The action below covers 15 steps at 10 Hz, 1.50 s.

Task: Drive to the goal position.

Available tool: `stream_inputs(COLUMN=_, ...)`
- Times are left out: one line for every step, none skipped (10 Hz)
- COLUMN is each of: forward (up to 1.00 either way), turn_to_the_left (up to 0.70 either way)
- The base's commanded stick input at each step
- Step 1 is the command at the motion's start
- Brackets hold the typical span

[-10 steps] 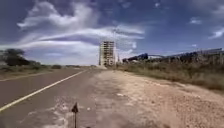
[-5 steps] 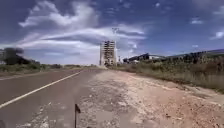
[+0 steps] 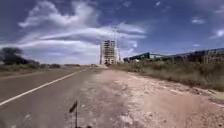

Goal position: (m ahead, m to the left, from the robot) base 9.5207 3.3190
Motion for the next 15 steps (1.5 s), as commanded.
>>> stream_inputs(forward=1.00, turn_to_the_left=0.00)
stream_inputs(forward=1.00, turn_to_the_left=0.00)
stream_inputs(forward=1.00, turn_to_the_left=0.00)
stream_inputs(forward=1.00, turn_to_the_left=0.00)
stream_inputs(forward=1.00, turn_to_the_left=0.00)
stream_inputs(forward=1.00, turn_to_the_left=0.00)
stream_inputs(forward=1.00, turn_to_the_left=0.00)
stream_inputs(forward=1.00, turn_to_the_left=0.00)
stream_inputs(forward=1.00, turn_to_the_left=0.00)
stream_inputs(forward=1.00, turn_to_the_left=0.00)
stream_inputs(forward=1.00, turn_to_the_left=0.00)
stream_inputs(forward=1.00, turn_to_the_left=0.00)
stream_inputs(forward=1.00, turn_to_the_left=0.00)
stream_inputs(forward=1.00, turn_to_the_left=0.00)
stream_inputs(forward=1.00, turn_to_the_left=0.00)
